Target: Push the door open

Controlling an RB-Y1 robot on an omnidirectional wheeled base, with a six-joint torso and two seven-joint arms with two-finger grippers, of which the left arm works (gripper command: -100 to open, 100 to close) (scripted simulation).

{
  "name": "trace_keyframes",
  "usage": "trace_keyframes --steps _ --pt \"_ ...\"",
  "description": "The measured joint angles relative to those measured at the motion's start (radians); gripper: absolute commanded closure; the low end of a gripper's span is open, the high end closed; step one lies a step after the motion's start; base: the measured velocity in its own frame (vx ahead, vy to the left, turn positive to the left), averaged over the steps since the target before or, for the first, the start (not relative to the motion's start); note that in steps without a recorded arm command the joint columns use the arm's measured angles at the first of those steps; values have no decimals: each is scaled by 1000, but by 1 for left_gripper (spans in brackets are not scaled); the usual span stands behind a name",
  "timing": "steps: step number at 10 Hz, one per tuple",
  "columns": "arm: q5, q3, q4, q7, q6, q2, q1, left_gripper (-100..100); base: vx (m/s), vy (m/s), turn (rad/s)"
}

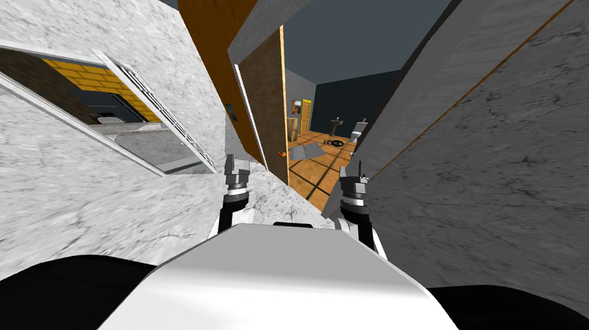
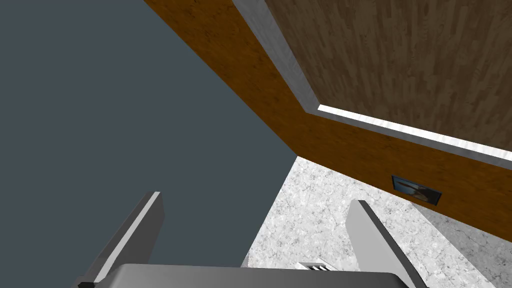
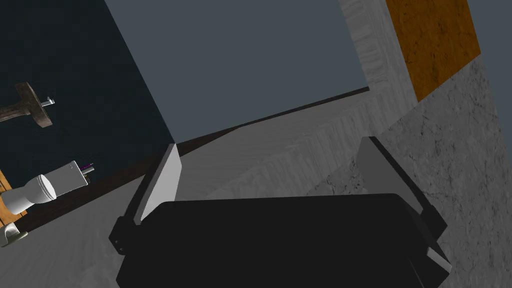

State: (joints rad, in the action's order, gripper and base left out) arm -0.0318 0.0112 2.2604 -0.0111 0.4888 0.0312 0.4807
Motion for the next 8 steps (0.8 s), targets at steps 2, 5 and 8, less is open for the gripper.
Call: trace_keyframes --steps 2,5,8 --pt "4 4 -40 -1 4 -14 -19 -100 75 62 -51" --pt "8 14 -108 -1 22 -29 -43 -100 81 72 -55" --pt "11 29 -162 1 29 -41 -61 -100 72 66 -60"
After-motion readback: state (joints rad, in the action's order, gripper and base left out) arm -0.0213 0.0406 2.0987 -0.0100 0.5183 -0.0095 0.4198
